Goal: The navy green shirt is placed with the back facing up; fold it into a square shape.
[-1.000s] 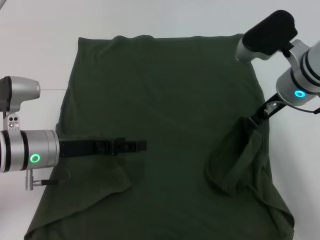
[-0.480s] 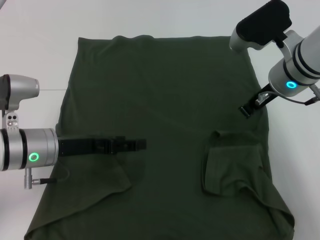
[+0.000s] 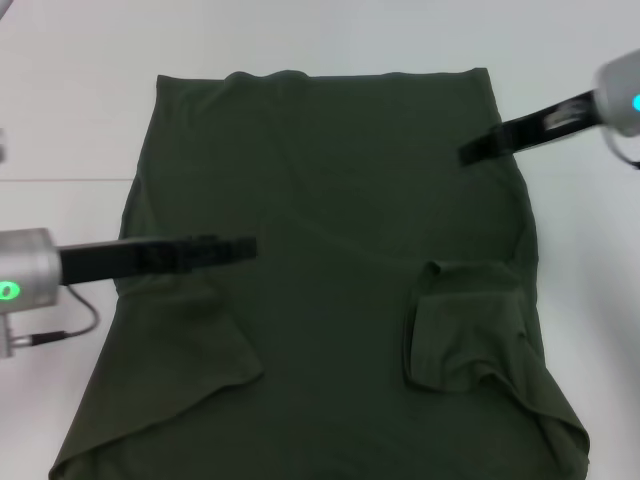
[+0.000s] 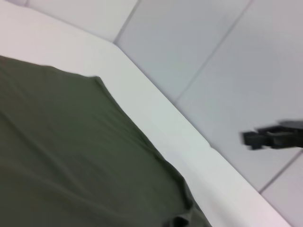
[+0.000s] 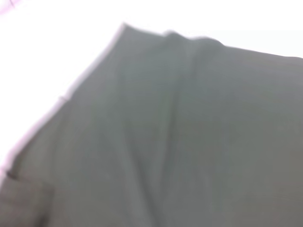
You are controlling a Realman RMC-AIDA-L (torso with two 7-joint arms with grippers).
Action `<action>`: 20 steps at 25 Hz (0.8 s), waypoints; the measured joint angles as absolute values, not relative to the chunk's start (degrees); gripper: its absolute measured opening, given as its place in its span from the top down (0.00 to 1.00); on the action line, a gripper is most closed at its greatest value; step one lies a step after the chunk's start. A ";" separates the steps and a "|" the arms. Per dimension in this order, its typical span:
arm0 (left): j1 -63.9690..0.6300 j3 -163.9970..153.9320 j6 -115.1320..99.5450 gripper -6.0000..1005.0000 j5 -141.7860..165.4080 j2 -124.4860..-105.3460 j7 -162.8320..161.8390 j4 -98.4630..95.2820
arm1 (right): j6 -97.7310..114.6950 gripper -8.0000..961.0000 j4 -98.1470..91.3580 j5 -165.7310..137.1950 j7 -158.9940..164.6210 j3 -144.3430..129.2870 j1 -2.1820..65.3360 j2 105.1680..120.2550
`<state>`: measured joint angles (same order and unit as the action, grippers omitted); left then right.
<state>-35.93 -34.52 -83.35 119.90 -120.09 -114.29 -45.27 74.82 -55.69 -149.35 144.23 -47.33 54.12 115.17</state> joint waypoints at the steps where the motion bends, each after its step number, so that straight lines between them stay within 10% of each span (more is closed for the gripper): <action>1: -35.27 -33.18 -84.63 0.11 120.03 -119.89 -115.36 -46.60 | 77.27 0.86 -56.16 -145.33 144.16 -45.60 52.70 113.94; 7: -30.70 -28.44 -90.22 0.11 123.17 -120.46 -120.97 -55.87 | 86.73 0.65 -59.96 -131.63 143.21 -42.27 40.66 110.05; 10: -27.56 -26.80 -93.61 0.11 125.85 -121.75 -123.43 -61.91 | 89.38 0.36 -61.91 -130.00 140.39 -41.69 34.84 110.37; 20: -21.27 -21.27 -100.84 0.11 129.27 -123.06 -128.84 -71.52 | 96.36 0.03 -63.15 -128.81 136.95 -38.91 24.52 110.17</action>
